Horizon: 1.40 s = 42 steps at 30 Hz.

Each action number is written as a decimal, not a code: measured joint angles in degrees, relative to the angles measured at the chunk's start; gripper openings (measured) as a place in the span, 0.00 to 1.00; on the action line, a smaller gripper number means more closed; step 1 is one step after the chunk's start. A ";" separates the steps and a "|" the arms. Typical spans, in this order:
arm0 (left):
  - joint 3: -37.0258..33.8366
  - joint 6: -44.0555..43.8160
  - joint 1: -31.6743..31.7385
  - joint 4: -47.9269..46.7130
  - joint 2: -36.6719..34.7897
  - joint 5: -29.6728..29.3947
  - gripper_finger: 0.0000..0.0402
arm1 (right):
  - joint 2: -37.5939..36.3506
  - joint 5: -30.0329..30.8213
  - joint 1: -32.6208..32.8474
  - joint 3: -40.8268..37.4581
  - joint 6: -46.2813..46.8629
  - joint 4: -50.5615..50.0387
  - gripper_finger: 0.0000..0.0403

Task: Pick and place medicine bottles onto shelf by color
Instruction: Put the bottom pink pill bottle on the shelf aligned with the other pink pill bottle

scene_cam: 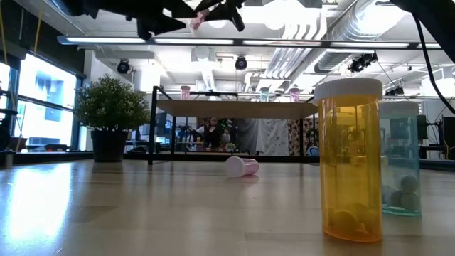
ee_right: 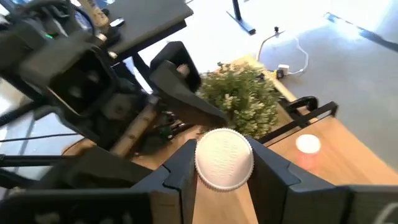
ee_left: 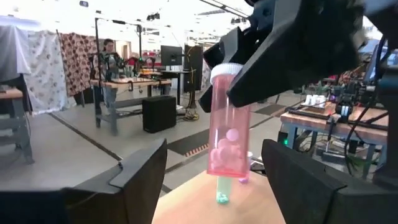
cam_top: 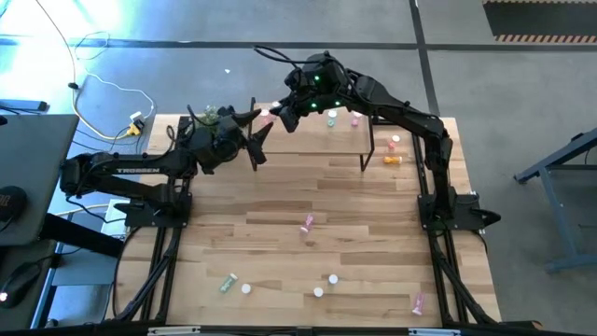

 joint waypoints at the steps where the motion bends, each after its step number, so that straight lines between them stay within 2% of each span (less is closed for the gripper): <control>1: 0.00 -0.60 0.00 -1.07 -0.94 -0.02 0.63 | 0.00 0.49 -0.17 0.00 -0.29 0.02 0.25; 7: 0.00 -5.30 -0.02 -9.30 -6.31 0.13 0.63 | 0.00 2.18 -0.77 0.00 -5.15 2.41 0.25; 14: 0.00 -12.78 -0.02 -18.74 -13.33 4.94 0.63 | 1.61 2.31 -0.89 0.04 -13.30 6.60 0.25; 18: 0.00 -16.80 -0.04 -25.19 -17.17 7.84 0.63 | 3.91 2.16 -0.86 0.04 -17.23 5.88 0.25; 25: 0.00 -20.27 -0.15 -36.30 -22.07 8.12 0.63 | 7.62 2.37 -0.72 0.04 -20.78 3.27 0.25; 33: 0.00 -20.23 -0.15 -38.19 -23.30 7.96 0.63 | 11.13 2.60 1.10 0.00 -29.80 -1.26 0.25; 42: 0.00 -20.23 -0.15 -38.22 -23.26 7.97 0.63 | 14.26 5.53 3.11 0.00 -39.20 -0.61 0.25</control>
